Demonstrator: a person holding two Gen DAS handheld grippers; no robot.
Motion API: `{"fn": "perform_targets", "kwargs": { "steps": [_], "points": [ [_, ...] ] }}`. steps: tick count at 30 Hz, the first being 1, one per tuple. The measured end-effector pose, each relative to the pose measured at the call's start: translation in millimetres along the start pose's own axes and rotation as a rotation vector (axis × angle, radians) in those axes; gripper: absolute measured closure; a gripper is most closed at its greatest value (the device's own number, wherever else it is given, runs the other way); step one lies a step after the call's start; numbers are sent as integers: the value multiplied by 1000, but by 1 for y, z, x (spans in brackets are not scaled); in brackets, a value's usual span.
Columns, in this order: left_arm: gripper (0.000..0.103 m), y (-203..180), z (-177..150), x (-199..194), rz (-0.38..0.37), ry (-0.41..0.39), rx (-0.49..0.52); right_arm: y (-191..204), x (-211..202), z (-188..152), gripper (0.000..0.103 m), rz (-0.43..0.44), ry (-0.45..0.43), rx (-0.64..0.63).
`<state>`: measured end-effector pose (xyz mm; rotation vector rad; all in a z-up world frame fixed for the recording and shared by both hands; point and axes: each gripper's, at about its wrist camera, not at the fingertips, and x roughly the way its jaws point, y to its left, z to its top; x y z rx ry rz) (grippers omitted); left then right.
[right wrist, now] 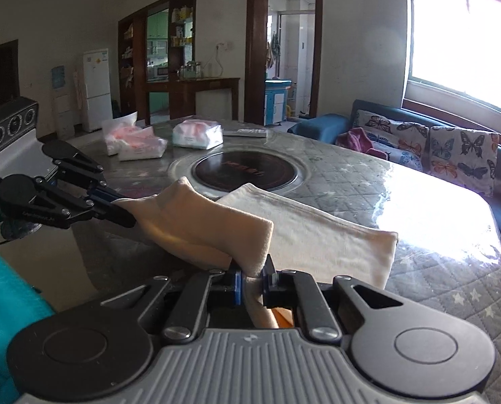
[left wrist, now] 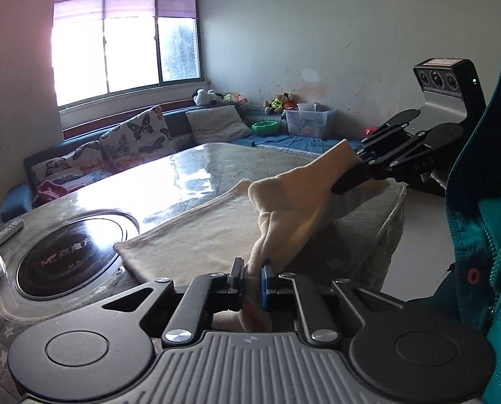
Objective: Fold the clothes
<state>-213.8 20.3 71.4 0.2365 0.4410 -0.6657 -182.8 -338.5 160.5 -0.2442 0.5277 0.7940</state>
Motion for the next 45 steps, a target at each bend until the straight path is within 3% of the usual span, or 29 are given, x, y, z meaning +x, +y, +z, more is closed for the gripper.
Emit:
{"fn": "perform_targets", "kwargs": {
  "steps": [11,15,19,24,26,32,35,42,43,44,45],
  "points": [
    [93,74,45,70,52,35,-63,-42,42,52,94,-6,29,-8],
    [93,104,63,100,73,51,-76,-79,84,81,94,-20,72,-23],
    [92,134,55,147,106,122,-144,-109,139,92,93,-42,133,-4],
    [87,154,34,176,149,192,-227,-130,183,70,83,-97,149,85],
    [74,158,32,171,177,185,-234,-137,177,59,79,-119,123,140],
    [75,165,40,157,280,145,-264,-150,152,31,78,-200,109,228],
    [78,163,46,151,288,121,-309,-159,146,19,78,-214,116,279],
    [78,129,59,157,157,114,-289,-165,155,12,79,-221,110,327],
    [78,127,60,162,141,123,-292,-165,157,12,83,-222,110,330],
    [78,125,61,167,129,131,-295,-165,159,11,96,-224,109,332],
    [78,125,61,170,131,138,-300,-163,159,12,96,-238,106,325]
  ]
}}
